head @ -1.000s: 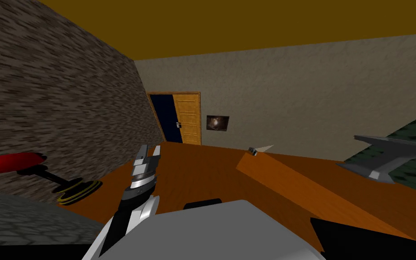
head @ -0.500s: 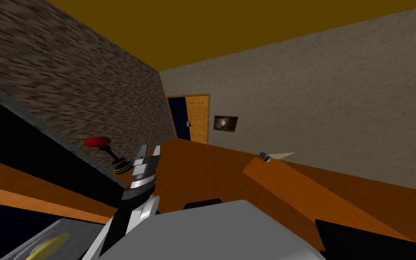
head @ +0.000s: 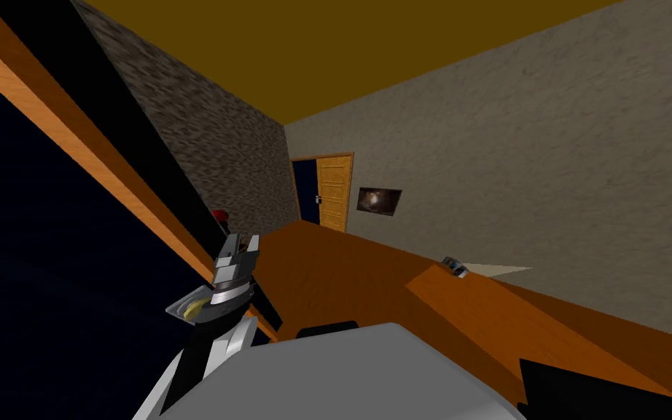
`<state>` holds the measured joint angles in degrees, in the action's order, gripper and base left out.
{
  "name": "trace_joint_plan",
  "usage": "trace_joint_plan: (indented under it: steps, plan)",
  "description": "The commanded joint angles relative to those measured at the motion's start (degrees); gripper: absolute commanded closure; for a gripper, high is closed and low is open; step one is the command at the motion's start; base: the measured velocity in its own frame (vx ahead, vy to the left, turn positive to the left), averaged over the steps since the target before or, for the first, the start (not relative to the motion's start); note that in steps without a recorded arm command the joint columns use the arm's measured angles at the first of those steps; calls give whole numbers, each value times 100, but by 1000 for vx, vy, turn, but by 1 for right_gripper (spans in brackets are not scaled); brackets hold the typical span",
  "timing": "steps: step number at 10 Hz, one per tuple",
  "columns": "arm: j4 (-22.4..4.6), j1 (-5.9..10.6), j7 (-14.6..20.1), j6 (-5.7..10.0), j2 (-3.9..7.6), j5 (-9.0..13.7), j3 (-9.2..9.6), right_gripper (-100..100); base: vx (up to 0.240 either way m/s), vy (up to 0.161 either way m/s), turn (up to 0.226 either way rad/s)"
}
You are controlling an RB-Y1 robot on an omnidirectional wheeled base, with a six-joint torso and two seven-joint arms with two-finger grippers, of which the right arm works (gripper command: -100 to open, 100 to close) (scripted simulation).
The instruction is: Push the door open
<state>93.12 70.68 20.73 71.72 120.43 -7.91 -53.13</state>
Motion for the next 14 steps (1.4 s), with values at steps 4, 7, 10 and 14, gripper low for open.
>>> trace_joint_plan:
  steps: [4,7,10,14]
  plan:
    - [-172,408,164,132,468,-30,-332,-100,-103,78,324]
    - [-273,647,278,208,713,-54,-527,-100,-98,89,301]
    - [-397,933,429,296,1000,-89,-775,-100,-46,121,328]
    - [-571,1333,641,419,1401,-136,-1121,-100,-57,132,365]
